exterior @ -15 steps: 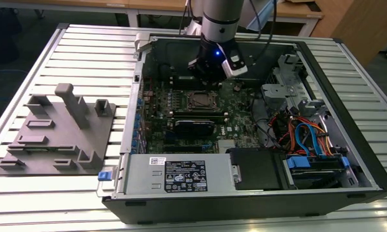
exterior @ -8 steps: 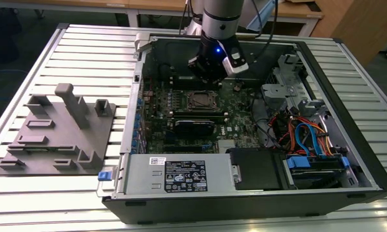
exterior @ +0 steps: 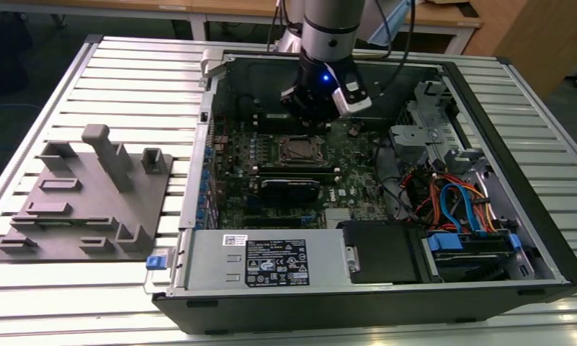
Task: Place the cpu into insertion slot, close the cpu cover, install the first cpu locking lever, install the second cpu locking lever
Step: 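Install the second cpu locking lever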
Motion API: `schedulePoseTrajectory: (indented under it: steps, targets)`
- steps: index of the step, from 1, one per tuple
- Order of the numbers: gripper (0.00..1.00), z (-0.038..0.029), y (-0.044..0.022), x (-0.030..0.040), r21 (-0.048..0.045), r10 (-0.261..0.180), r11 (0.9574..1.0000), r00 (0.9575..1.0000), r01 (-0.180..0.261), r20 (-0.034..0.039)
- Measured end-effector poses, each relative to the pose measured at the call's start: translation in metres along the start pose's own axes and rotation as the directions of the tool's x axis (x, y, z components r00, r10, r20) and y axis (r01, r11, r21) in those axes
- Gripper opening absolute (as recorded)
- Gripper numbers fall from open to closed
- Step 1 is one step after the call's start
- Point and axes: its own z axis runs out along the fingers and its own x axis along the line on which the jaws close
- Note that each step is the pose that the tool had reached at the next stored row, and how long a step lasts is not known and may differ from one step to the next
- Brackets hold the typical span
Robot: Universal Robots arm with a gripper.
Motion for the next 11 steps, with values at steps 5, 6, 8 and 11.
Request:
schedulePoseTrajectory:
  steps: [5,6,8,11]
  targets:
    - [0.10,-0.0001,-0.0060,-0.0003,0.0016,0.000,1.0000,1.0000,0.000,0.0001]
    - [0.10,-0.0001,-0.0069,-0.0003,0.0022,0.000,1.0000,1.0000,0.000,0.0001]
    - [0.10,-0.0001,-0.0076,-0.0003,0.0037,0.000,1.0000,1.0000,0.000,0.0002]
    - [0.10,-0.0001,-0.0077,-0.0004,0.0045,0.000,1.0000,1.0000,0.000,0.0001]
